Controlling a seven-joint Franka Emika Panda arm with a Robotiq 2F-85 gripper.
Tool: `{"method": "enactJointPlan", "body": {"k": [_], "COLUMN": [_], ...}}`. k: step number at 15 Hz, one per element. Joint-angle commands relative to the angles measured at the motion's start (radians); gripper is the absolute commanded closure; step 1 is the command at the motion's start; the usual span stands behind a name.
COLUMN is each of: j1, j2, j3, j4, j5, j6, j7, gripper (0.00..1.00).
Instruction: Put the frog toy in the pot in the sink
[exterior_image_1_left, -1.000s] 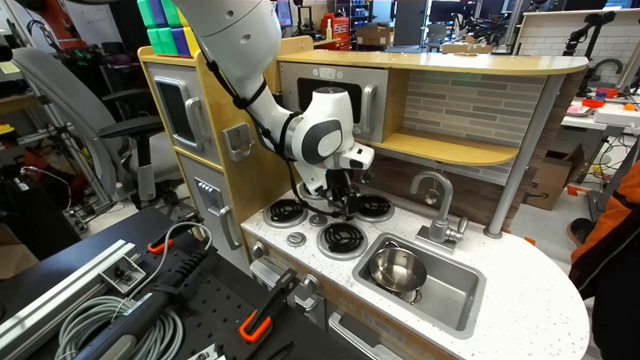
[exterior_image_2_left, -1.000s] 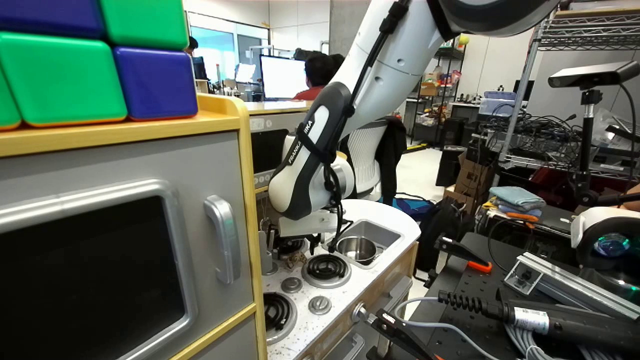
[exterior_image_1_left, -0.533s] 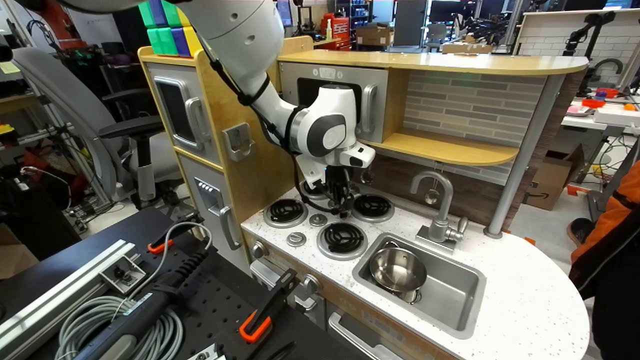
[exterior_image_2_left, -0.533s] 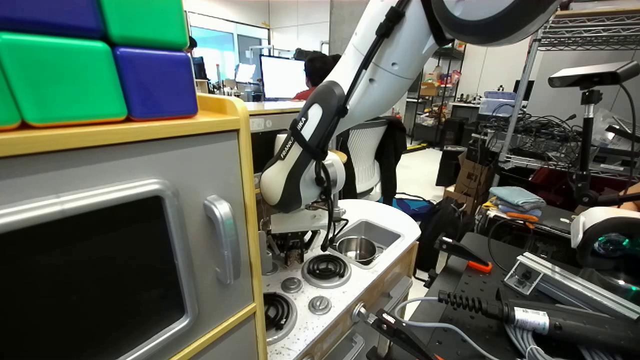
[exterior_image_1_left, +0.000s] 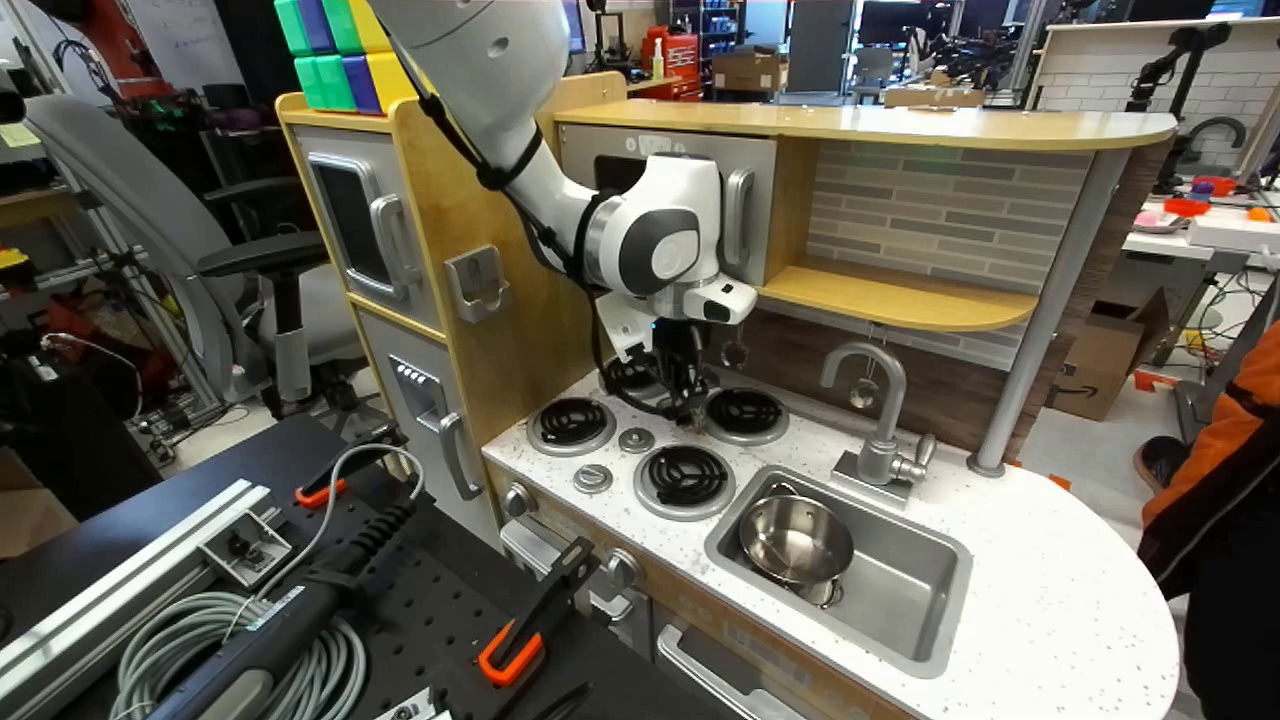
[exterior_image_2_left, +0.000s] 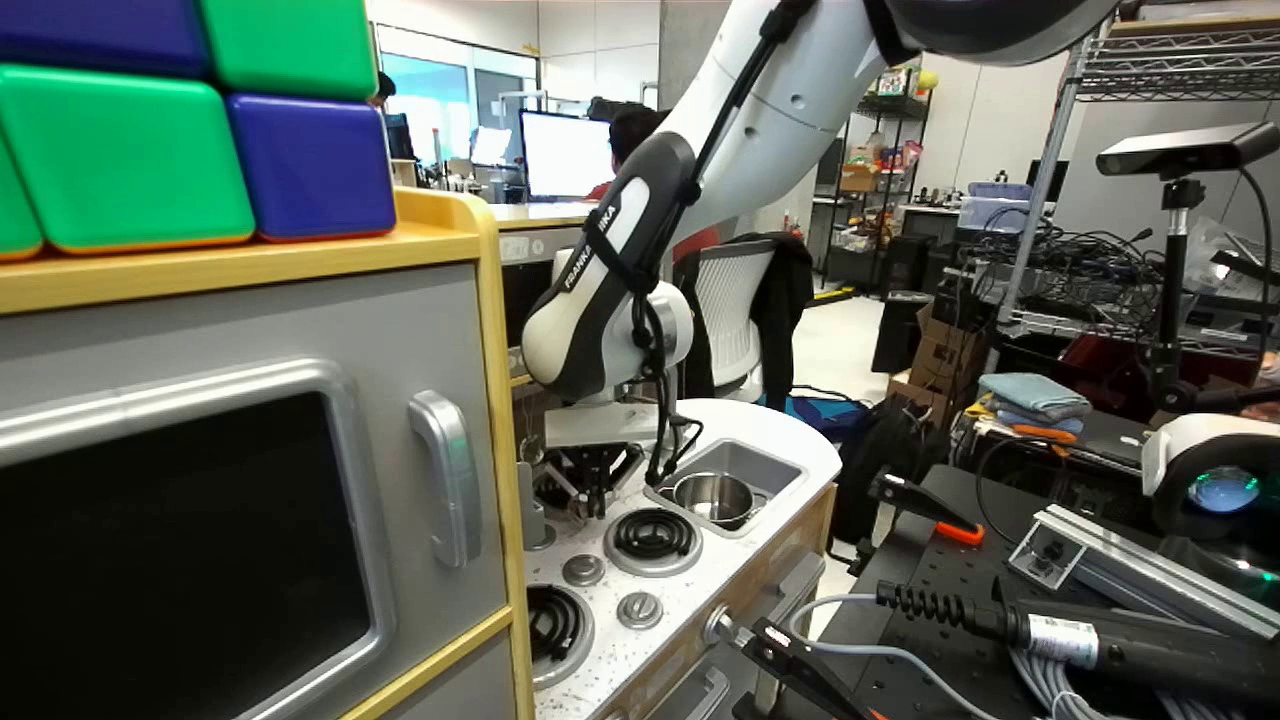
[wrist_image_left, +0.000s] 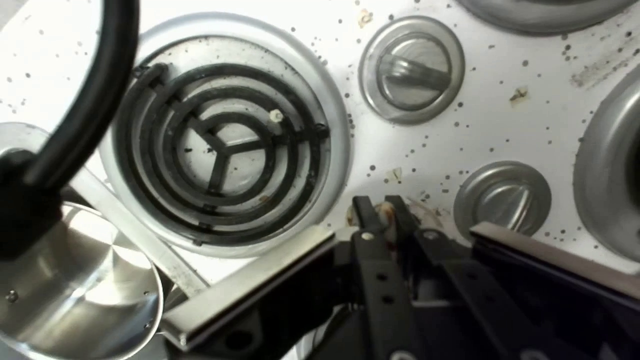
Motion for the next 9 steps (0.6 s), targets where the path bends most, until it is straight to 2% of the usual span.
{"method": "enactJointPlan", "body": {"k": [1, 4, 9], "j1": [-0.027, -0.001, -0.014], "j2": [-0.171, -0.228, -0.208], "j3": [0.005, -0.046, -0.146], "j4": [-0.167, -0.254, -0.243], "j5": [0.020, 0.002, -0.010], "j6": [-0.031, -0.006, -0.008], "j7": [-0.033, 0.018, 0.128], "gripper": [0.97, 0.97, 0.97]}}
